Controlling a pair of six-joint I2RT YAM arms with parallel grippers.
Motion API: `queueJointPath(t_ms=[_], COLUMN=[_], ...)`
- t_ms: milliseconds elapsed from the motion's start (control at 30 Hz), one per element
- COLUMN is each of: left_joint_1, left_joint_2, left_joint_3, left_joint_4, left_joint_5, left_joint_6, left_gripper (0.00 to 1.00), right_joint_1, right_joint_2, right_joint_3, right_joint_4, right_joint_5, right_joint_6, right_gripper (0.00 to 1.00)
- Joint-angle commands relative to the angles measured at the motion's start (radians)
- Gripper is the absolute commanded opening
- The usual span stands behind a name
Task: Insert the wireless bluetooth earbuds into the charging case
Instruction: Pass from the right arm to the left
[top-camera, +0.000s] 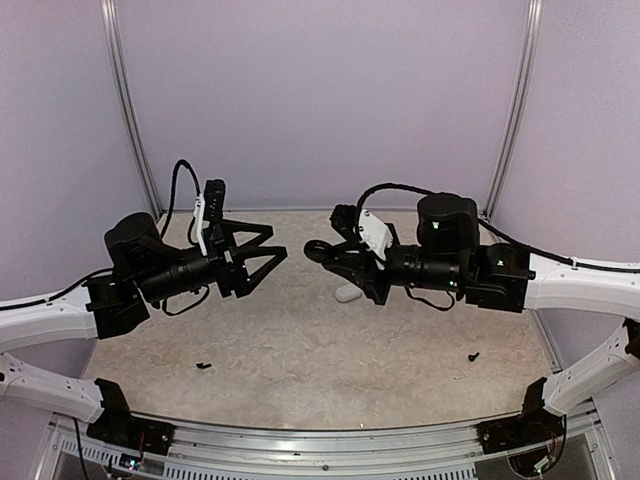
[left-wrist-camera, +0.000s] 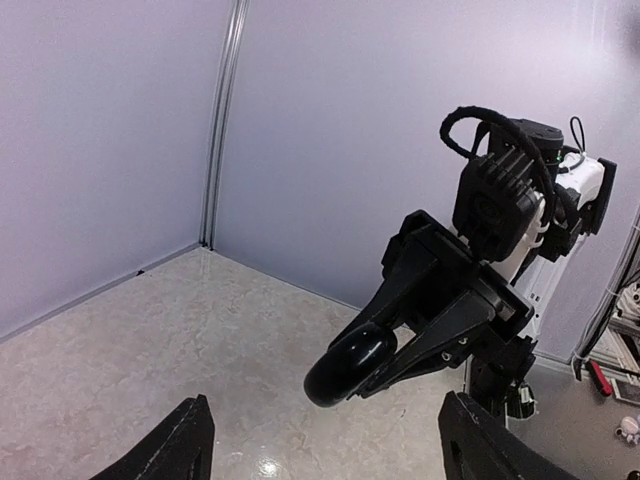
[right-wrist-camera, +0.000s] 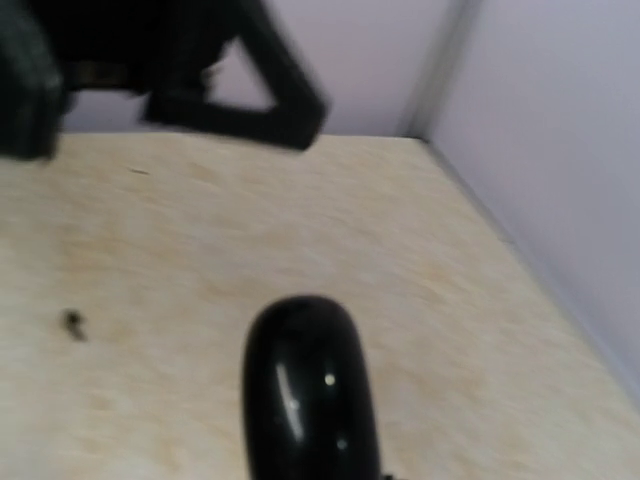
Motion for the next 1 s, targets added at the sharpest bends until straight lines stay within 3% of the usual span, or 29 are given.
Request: queueJointPath(t_ms=[0,300,967], left_joint_1=[-0.006,-0.029,-0.049], left_joint_2=[-0.013,0.029,0.088], left_joint_3=[0.052,0.072,0.128], left_joint_4=[-0.094,-0.043,-0.077], left_joint_5=[0.028,0.129,0.12], left_joint_6=[0.155,0.101,0.075], left_gripper=[0.76,0.68,0.59], right_joint_1=[-0.038,-0.076,-0.214], right_joint_2=[-0.024,-0.003,0.048], right_joint_3=[0.033,0.06,0.071], right_joint_4=[-0.059,-0.062,0.026], right_joint_5=[-0.291,-0.456,-0.842], right_joint_6=[0.101,0.192,0.475], right_gripper=[0.0,0.0,0.0])
